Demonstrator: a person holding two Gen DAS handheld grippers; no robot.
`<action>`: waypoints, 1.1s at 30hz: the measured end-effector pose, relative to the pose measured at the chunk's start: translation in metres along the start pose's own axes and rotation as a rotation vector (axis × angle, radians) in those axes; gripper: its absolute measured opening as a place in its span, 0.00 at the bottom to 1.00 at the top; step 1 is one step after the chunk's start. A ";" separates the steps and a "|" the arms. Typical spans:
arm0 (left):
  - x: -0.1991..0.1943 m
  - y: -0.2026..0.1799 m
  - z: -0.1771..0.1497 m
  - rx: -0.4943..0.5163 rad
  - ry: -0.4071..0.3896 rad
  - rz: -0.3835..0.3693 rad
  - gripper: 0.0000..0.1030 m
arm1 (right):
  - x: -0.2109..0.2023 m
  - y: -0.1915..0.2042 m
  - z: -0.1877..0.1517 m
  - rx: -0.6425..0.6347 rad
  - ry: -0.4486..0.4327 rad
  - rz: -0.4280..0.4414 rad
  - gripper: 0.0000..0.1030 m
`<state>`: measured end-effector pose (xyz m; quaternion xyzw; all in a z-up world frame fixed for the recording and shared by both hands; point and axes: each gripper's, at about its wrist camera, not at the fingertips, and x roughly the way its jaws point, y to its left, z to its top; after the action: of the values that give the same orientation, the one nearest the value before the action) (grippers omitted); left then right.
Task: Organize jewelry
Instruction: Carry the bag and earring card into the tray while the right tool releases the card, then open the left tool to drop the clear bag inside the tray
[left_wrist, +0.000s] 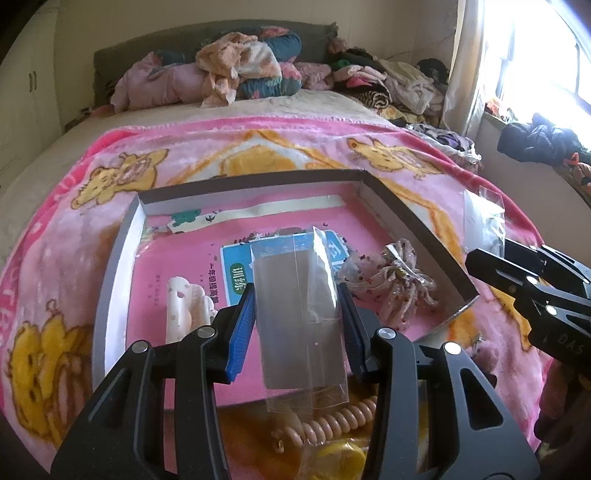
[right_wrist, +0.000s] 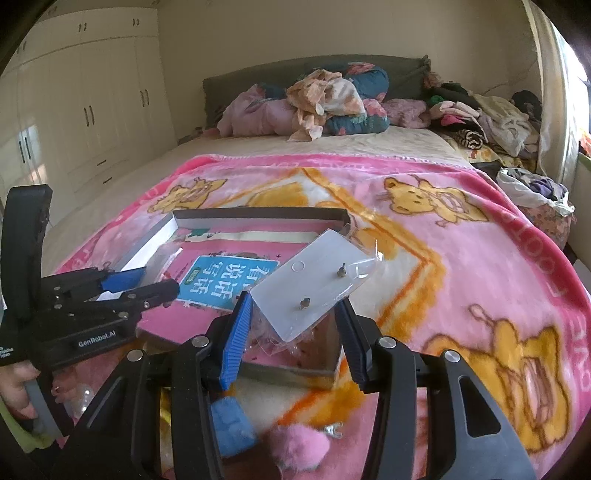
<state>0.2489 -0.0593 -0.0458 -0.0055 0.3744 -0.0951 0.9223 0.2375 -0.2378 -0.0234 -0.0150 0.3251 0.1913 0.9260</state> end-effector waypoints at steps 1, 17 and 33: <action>0.002 0.001 0.000 -0.001 0.007 0.001 0.33 | 0.004 0.001 0.002 -0.004 0.005 0.003 0.43; 0.025 0.011 0.001 -0.038 0.068 0.010 0.33 | 0.047 0.006 0.001 -0.036 0.084 0.034 0.48; 0.025 0.011 -0.001 -0.052 0.060 0.022 0.40 | 0.012 -0.004 -0.009 -0.007 -0.016 0.003 0.78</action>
<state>0.2671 -0.0526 -0.0648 -0.0223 0.4042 -0.0754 0.9113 0.2423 -0.2386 -0.0382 -0.0163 0.3169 0.1939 0.9283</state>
